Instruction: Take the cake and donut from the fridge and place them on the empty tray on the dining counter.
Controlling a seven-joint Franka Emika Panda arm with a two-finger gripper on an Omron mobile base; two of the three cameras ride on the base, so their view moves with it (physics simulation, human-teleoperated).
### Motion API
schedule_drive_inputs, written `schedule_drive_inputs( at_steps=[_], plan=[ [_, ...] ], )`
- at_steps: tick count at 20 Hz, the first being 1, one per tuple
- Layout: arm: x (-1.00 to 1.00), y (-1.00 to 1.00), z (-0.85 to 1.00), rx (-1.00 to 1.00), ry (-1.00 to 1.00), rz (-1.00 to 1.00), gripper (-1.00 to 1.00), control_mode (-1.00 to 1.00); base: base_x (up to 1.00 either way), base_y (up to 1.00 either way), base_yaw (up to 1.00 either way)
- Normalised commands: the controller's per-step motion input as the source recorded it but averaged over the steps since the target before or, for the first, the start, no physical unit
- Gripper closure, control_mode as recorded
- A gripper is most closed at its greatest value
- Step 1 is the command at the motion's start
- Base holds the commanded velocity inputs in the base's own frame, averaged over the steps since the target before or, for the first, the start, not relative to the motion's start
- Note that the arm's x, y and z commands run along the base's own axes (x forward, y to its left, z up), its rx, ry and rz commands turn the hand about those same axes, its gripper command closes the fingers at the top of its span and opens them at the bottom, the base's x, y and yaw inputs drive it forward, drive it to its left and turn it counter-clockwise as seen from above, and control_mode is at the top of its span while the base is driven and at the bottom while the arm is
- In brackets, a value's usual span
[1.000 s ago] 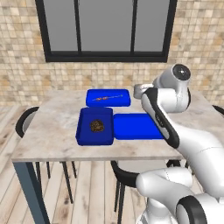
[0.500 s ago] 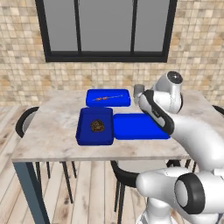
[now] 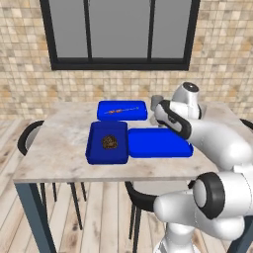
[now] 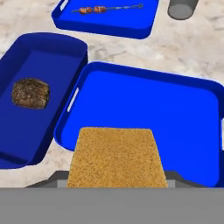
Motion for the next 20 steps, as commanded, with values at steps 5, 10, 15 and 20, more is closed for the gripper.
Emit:
schedule_drive_inputs(
  at_steps=[5,10,15,20],
  plan=[
    [0.0,0.0,-0.39,0.0,0.03,0.0,1.0,-1.0,0.0,0.0,0.0],
    [0.0,0.0,-0.36,0.0,0.0,0.0,1.0,-1.0,0.0,0.0,0.0],
    [0.13,0.0,-0.36,0.0,0.0,0.0,1.0,-1.0,0.0,0.0,0.0],
    [0.28,0.0,-0.31,0.0,0.0,0.0,1.0,-1.0,0.0,0.0,0.0]
  ],
)
